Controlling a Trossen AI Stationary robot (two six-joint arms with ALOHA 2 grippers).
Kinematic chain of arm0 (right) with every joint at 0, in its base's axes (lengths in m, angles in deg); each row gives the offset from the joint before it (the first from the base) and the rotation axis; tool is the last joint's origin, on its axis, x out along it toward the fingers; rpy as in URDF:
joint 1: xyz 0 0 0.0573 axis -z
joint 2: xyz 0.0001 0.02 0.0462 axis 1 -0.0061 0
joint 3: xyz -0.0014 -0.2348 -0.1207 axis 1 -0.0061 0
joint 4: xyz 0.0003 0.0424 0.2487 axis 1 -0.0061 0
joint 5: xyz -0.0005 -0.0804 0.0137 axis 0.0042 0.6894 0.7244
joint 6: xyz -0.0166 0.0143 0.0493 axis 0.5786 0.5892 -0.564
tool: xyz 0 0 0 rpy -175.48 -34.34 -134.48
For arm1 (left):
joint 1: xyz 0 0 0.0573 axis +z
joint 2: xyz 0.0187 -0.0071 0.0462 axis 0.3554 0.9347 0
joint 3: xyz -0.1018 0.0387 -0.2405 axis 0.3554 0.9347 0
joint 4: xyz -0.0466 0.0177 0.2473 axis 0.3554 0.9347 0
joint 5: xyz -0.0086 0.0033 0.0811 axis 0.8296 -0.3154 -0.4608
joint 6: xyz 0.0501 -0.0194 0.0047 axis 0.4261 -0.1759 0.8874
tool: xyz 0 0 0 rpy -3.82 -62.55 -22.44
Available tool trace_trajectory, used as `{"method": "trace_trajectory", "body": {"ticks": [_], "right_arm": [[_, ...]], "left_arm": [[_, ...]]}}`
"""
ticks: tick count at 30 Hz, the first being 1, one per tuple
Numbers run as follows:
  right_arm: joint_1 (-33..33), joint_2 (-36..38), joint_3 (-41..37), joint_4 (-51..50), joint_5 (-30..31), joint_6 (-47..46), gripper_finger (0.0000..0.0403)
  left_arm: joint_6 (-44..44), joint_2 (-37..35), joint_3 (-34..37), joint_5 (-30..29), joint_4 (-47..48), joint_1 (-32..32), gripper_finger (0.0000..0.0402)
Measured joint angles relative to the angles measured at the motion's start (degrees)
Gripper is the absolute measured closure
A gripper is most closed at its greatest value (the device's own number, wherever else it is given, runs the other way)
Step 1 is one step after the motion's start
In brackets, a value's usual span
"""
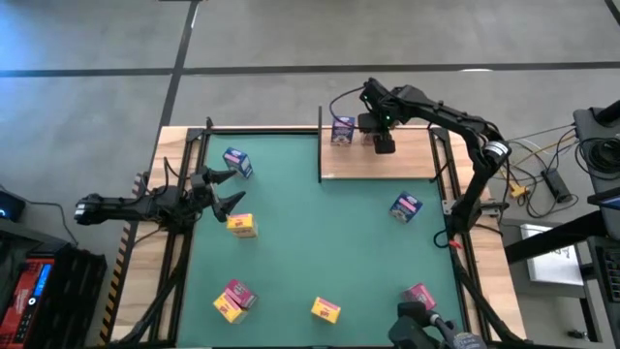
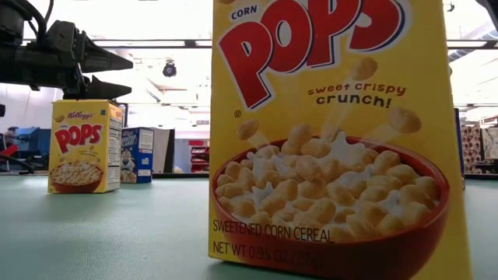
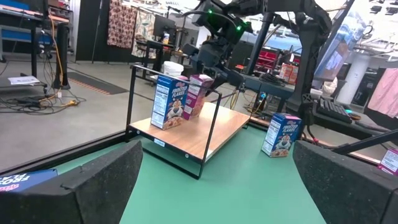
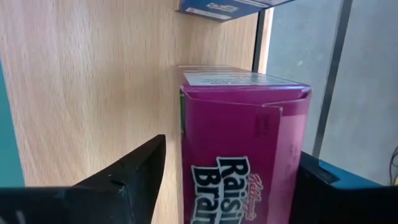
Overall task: Stack cereal on shelf
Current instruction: Put the middle right pink cereal box on the shelf, then put the right blue cereal box on the shelf
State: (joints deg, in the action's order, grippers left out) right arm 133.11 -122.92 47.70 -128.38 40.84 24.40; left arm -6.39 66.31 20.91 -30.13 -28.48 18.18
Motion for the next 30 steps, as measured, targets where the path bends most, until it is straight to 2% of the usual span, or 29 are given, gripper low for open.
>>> {"method": "trace_trajectory", "body": {"ticks": [18,30], "right_arm": [[0.1,0.4,3.7,-0.5,0.4,0.5,0.0151],[0.0,0.5,10.9,-9.1,1.5,-4.0,0.0151]], "left_arm": [[0.0,0.0,0.0,0.0,0.0,0.0,0.0002],[0.0,0.0,0.0,0.0,0.0,0.0,0.0002]]}}
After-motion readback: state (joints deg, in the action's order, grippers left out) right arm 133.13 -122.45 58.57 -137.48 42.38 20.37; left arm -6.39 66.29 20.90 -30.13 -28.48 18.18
